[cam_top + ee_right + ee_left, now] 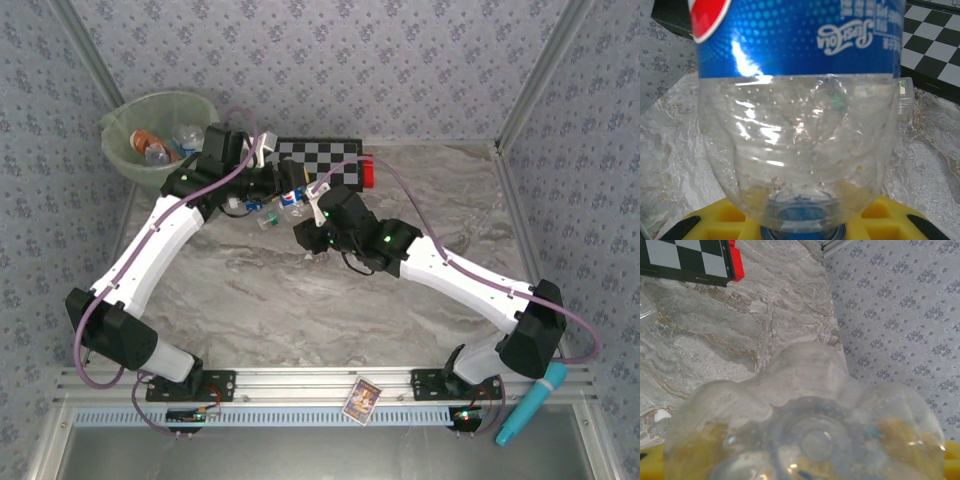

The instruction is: Put the plastic bottles in the bin

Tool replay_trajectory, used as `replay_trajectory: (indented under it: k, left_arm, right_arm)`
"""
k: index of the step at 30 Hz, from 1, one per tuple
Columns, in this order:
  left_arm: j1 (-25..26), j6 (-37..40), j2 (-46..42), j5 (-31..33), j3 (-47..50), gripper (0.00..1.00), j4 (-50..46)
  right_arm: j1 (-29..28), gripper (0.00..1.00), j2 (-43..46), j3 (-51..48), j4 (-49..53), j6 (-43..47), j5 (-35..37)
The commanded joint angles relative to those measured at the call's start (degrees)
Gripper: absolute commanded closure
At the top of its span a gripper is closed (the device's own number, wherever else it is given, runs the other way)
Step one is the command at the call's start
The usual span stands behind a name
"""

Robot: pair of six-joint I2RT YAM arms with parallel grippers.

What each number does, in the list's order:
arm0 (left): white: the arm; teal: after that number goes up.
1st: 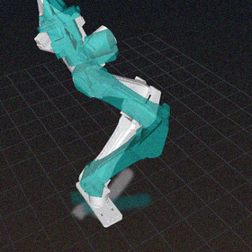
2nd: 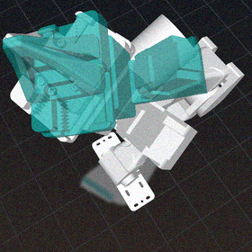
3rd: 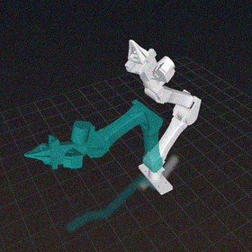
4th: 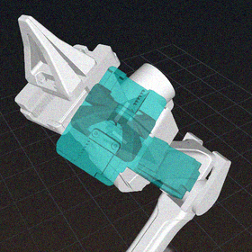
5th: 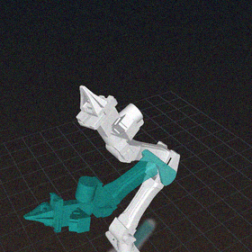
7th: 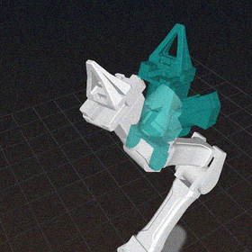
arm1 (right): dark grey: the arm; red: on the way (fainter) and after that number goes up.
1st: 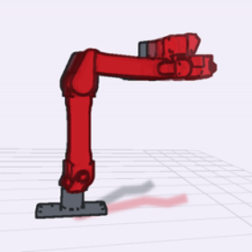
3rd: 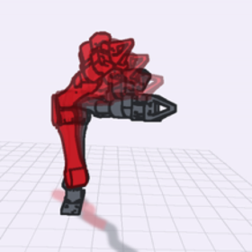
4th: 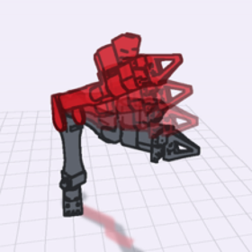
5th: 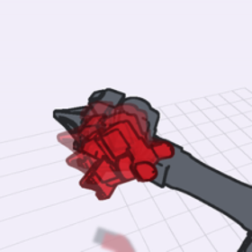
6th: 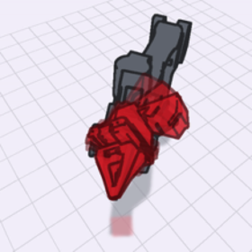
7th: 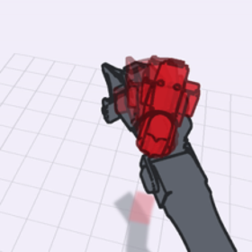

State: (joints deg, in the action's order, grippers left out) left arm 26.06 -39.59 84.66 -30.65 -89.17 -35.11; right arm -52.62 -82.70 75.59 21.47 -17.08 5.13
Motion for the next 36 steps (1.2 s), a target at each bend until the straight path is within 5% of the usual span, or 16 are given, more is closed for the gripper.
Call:
replay_trajectory:
  k: [1, 8, 17, 29, 36]
  left_arm:
    - [0.2, 0.9, 0.3, -0.2, -2.7, 0.42, -0.9]
    - [-1.8, 1.2, 0.6, 2.0, -4.5, 0.42, -2.7]
    - [-11.4, -0.8, -1.0, 3.9, -6.9, 0.42, -5.1]
    - [-30.6, -7.8, -3.1, 7.2, -10.3, 0.42, -4.2]
    - [-41.3, -20.7, -4.0, 9.4, -6.2, 0.42, 6.4]
  right_arm:
    - [0.6, 0.59, -0.6, 1.4, 0.1, -0.2, 0.1]
    - [1.4, 0.0, -0.2, 1.2, 0.4, -0.9, 1.9]
    - [4.8, 0.0, 3.4, -2.0, -1.5, 0.0, 1.2]
    - [14.2, 0.01, 9.7, -6.1, -4.5, 1.3, -2.7]
    - [17.4, 0.01, 11.1, -8.9, -6.1, 1.6, -5.9]
